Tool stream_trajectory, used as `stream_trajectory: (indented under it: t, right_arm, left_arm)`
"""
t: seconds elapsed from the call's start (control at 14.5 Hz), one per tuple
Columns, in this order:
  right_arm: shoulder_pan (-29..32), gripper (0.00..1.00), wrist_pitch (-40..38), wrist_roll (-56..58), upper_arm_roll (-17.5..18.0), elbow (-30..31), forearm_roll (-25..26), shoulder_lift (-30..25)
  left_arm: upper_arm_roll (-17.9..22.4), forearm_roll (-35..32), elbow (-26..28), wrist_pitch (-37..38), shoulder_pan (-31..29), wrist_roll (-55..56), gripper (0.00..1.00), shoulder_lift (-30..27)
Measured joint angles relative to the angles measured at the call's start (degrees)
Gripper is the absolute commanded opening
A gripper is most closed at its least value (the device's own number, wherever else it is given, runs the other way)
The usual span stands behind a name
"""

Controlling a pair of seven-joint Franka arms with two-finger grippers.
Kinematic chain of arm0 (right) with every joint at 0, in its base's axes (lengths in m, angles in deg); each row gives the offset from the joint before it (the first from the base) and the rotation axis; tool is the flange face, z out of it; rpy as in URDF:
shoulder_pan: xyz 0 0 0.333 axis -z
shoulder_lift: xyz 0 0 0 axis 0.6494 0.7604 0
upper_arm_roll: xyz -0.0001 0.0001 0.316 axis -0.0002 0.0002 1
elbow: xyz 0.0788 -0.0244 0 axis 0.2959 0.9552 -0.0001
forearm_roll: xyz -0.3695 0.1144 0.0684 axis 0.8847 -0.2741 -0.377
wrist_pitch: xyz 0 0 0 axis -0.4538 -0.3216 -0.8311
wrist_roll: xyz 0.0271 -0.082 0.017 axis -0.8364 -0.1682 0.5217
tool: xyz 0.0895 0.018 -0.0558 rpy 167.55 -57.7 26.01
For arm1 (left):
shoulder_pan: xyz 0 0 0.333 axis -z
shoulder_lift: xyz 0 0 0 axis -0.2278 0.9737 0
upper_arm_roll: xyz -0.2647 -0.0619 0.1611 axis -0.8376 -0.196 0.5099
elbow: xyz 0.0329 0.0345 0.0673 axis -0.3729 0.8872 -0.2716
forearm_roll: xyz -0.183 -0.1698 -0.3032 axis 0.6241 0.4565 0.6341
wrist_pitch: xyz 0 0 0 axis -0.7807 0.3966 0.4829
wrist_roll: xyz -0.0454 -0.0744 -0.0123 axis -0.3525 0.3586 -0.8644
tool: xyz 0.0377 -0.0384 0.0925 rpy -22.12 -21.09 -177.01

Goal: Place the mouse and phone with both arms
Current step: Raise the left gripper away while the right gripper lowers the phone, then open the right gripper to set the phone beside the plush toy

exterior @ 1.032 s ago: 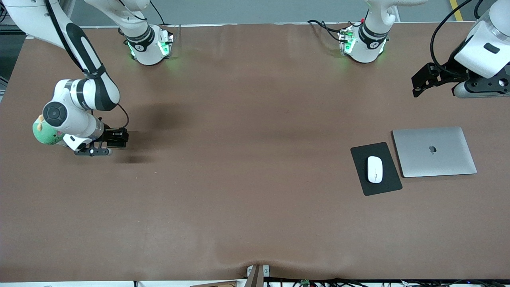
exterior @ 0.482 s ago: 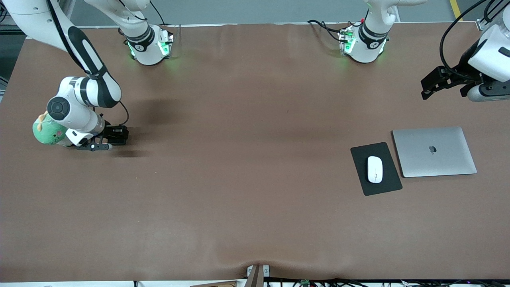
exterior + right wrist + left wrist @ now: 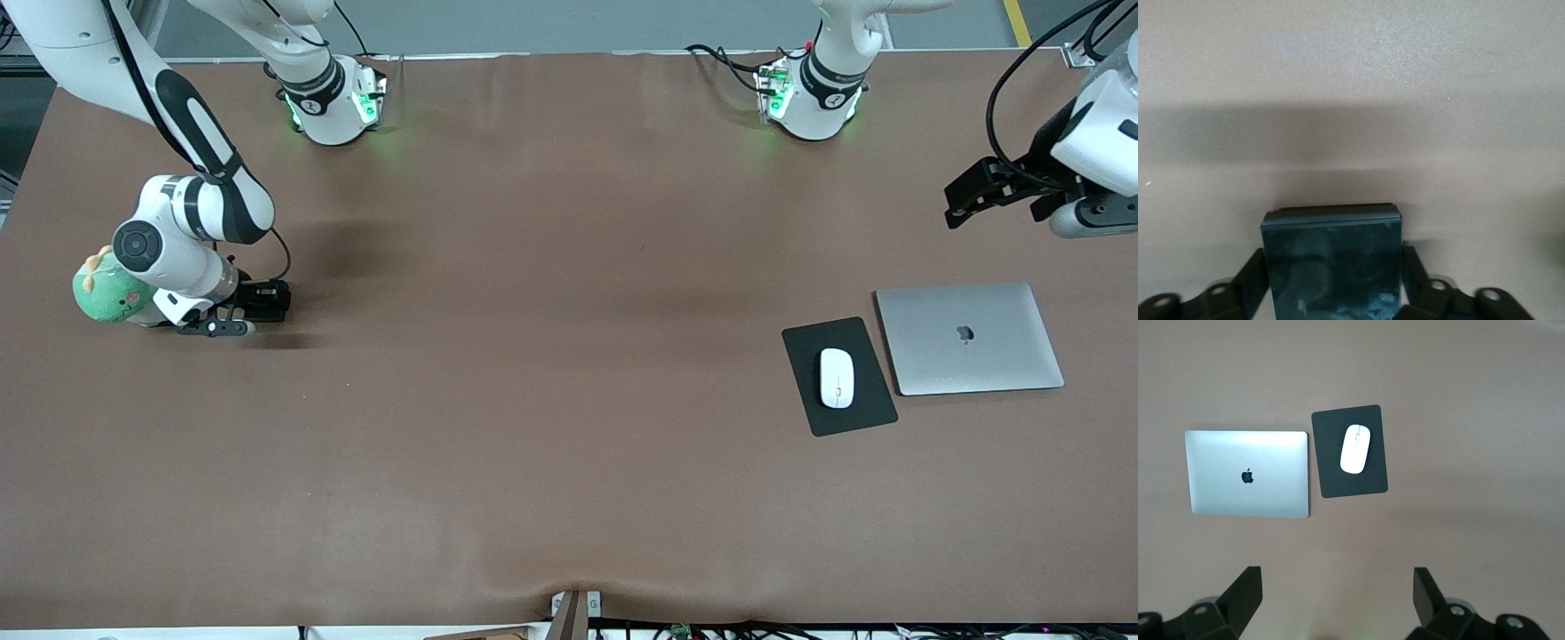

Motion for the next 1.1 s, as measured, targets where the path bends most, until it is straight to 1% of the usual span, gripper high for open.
stream_trajectory:
  t: [0.14, 0.28, 0.41, 0.55, 0.76, 0.89, 1.03, 1.1]
  right_arm:
    - [-0.01, 1.0, -1.45, 0.01, -0.15, -1.25, 0.0, 0.24]
    - [-0.16, 1.0, -7.29, 0.02, -0.12, -5.01, 0.0, 0.2]
    - [-0.76, 1.0, -16.39, 0.03, 0.03, -11.7, 0.0, 0.08]
    - [-1.83, 1.0, -25.82, 0.03, 0.19, -19.68, -0.01, -0.03]
    - [-3.13, 1.0, -34.9, 0.03, 0.62, -27.96, -0.15, -0.11]
    - [-3.34, 1.0, -38.88, 0.11, 1.26, -31.78, -2.29, -0.1]
    - [-3.35, 1.0, -44.0, 1.18, 1.56, -37.15, -6.32, -0.1]
    - [-3.36, 1.0, -46.43, 1.75, 1.63, -39.99, -7.4, -0.1]
  left_arm:
    - [0.09, 0.08, -0.01, 0.0, -1.2, -0.41, 1.0, 0.0]
    - [0.18, 0.16, 0.0, 0.0, -1.63, -0.72, 1.0, 0.01]
    - [0.18, 0.18, 0.02, 0.0, -1.62, -0.72, 1.0, 0.08]
    - [0.18, 0.21, 0.03, 0.0, -1.62, -0.72, 1.0, 0.14]
    - [0.17, 0.23, 0.02, 0.0, -1.59, -0.72, 1.0, 0.15]
    - [0.17, 0.23, -0.01, 0.0, -1.56, -0.72, 1.0, 0.13]
    - [0.12, 0.23, -0.04, 0.0, -1.54, -0.72, 1.0, 0.07]
    - [0.05, 0.23, -0.05, 0.0, -1.53, -0.72, 1.0, 0.04]
